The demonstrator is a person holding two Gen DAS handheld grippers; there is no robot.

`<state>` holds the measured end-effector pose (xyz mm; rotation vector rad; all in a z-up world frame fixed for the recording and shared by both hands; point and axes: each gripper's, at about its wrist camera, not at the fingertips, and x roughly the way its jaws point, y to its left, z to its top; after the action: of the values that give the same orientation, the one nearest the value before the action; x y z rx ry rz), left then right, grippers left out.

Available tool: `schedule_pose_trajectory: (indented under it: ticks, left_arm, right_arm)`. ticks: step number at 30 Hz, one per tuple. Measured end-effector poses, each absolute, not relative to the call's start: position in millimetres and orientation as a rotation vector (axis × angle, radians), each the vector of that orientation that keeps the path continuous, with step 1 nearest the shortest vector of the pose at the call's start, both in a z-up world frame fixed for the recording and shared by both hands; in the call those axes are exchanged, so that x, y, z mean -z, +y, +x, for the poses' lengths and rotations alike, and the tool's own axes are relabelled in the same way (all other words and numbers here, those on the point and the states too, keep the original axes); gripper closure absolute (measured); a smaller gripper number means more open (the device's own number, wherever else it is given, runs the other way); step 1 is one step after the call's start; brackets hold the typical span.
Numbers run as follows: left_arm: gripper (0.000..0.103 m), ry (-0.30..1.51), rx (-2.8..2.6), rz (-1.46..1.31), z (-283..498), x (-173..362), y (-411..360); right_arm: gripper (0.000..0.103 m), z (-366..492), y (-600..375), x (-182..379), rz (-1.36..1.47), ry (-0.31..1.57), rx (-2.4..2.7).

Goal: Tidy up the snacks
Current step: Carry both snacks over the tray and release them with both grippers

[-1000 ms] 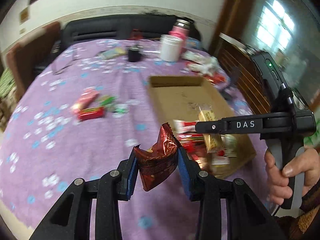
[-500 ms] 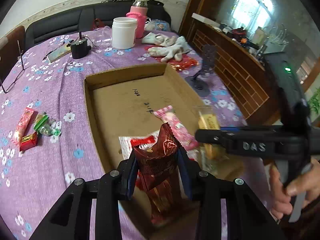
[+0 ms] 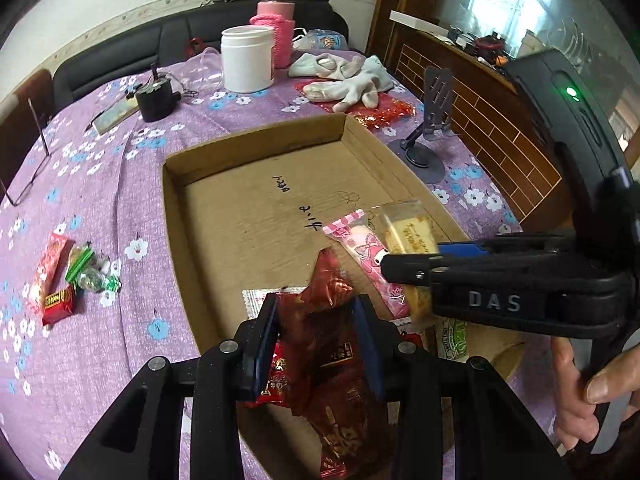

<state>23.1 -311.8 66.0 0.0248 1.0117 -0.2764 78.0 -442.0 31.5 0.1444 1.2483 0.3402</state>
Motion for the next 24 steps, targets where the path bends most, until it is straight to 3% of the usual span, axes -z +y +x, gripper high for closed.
schedule_pose_trajectory:
  ticks: [20, 22, 24]
  left_arm:
    - [0.064, 0.995, 0.258, 0.031, 14, -82, -311]
    - [0.064, 0.985, 0.247, 0.018, 9, -89, -306]
    - [0.064, 0.974, 0.23, -0.002, 3, -95, -297]
  right_arm:
    - [0.069, 69, -452, -55, 0.151, 1.188, -0.352]
    - [0.067, 66, -455, -62, 0.162, 1.175, -0.355]
    - [0.058, 63, -456, -67, 0.167, 1.167, -0.36]
